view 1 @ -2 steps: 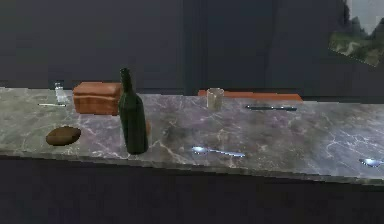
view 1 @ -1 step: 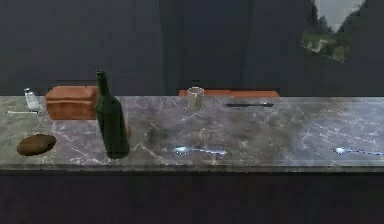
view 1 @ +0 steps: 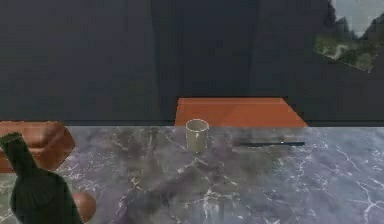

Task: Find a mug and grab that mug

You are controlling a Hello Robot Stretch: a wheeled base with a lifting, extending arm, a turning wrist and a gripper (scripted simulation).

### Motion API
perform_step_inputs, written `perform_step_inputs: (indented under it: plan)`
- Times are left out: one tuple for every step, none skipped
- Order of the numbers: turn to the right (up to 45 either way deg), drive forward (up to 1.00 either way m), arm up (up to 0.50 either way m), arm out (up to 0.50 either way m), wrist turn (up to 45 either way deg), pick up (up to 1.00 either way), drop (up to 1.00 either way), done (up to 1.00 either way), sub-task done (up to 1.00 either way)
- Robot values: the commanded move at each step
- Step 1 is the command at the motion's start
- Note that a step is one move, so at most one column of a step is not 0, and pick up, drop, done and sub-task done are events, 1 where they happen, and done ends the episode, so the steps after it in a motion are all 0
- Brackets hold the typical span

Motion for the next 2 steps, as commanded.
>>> perform_step_inputs:
  plan:
    - [-45.0,0.0,0.0,0.0,0.0,0.0,0.0,0.0,0.0]
    - [-39.0,0.0,0.0,0.0,0.0,0.0,0.0,0.0,0.0]
